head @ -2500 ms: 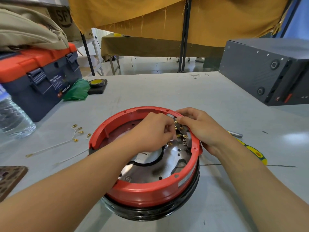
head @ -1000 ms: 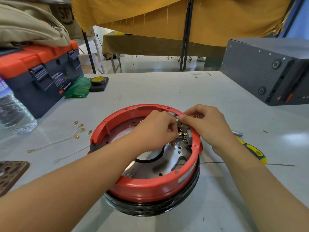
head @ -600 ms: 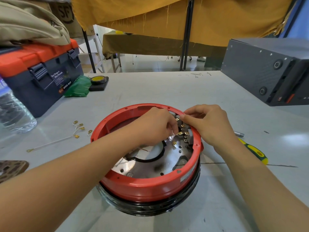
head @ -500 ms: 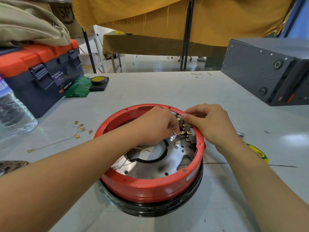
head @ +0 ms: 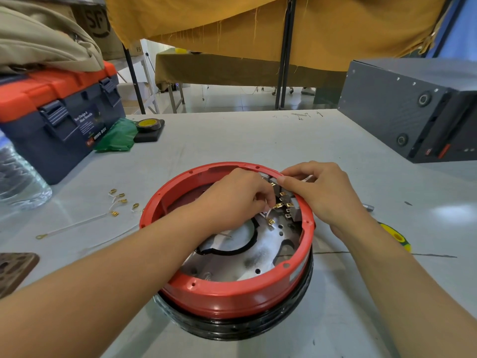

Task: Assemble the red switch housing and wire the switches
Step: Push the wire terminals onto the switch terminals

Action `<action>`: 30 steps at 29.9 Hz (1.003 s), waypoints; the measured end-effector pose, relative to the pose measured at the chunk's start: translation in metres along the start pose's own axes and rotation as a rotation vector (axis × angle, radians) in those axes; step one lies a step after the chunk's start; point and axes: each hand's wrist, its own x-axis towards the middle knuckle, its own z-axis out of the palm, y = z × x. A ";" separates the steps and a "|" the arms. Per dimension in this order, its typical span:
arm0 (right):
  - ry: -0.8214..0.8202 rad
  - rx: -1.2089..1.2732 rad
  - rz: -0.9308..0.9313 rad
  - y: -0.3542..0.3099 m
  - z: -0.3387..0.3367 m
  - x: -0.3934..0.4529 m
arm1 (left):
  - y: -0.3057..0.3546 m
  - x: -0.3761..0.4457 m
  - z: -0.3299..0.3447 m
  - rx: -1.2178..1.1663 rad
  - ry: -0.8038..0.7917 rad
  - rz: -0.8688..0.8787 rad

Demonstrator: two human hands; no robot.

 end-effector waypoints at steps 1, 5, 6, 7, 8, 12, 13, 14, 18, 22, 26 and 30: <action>0.004 0.000 -0.005 0.000 0.000 0.000 | 0.000 0.000 0.001 0.008 0.001 0.000; 0.011 -0.011 -0.015 0.001 0.000 0.000 | -0.002 0.001 0.003 0.018 0.002 -0.008; 0.009 -0.007 -0.012 0.001 0.000 0.000 | -0.003 0.001 0.003 0.016 0.003 -0.008; 0.005 0.002 -0.004 0.001 0.000 0.000 | -0.003 0.002 0.003 0.011 0.004 -0.007; -0.002 0.013 0.005 0.001 0.000 0.000 | -0.004 0.002 0.003 0.005 0.005 -0.004; -0.022 0.076 0.041 0.003 0.000 0.000 | -0.006 0.002 0.004 0.017 0.018 0.025; -0.023 0.083 0.046 0.003 0.000 0.000 | -0.006 0.003 0.004 0.023 0.019 0.033; -0.026 0.087 0.048 0.003 0.000 0.000 | -0.006 0.003 0.004 0.025 0.019 0.039; -0.032 0.101 0.048 0.004 0.001 0.001 | -0.006 0.003 0.006 0.049 0.011 0.053; -0.037 0.095 0.032 0.005 0.000 0.001 | -0.005 0.003 0.006 0.090 -0.001 0.056; -0.048 0.116 0.033 0.006 0.001 0.002 | -0.003 0.002 0.007 0.108 0.004 0.060; -0.058 0.110 0.033 0.006 0.001 0.002 | 0.000 0.004 0.009 0.135 -0.003 0.052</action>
